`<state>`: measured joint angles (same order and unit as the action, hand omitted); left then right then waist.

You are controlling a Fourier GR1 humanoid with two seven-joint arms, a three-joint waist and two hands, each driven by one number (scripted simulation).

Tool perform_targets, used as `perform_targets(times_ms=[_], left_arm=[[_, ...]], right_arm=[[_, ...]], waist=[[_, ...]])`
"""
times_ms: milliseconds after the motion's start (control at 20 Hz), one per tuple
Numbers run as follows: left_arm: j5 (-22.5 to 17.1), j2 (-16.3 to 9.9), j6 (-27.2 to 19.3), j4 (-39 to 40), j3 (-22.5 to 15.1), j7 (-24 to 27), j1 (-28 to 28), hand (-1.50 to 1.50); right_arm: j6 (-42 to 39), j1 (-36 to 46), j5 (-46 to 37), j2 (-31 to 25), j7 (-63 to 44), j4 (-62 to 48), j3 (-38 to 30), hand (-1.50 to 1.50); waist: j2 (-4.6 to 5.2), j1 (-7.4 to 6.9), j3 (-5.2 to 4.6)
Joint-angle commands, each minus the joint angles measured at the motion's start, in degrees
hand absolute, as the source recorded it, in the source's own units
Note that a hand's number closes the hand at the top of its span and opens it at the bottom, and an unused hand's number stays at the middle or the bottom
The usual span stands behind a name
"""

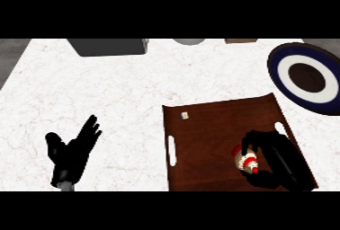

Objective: Pick the cupcake from the tray and place it in the plate

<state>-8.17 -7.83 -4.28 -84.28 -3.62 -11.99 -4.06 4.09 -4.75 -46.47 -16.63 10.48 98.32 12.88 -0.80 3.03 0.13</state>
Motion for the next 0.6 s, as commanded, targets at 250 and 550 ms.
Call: perform_targets(times_ms=[250, 550], left_arm=[[1.9, 1.1, -0.7, 1.2, -1.4, 0.2, 1.3, 0.00], [-0.6, -1.8, 2.9, 1.9, 1.2, -0.9, 1.8, 0.00]], right_arm=[[7.9, -14.2, 20.4, 1.4, 8.8, 16.0, -15.3, 1.50], [3.9, -14.5, 35.9, 2.3, 8.1, 13.7, -26.1, 1.50]], waist=[[0.55, -1.10, -0.07], [0.71, -2.18, -0.09]])
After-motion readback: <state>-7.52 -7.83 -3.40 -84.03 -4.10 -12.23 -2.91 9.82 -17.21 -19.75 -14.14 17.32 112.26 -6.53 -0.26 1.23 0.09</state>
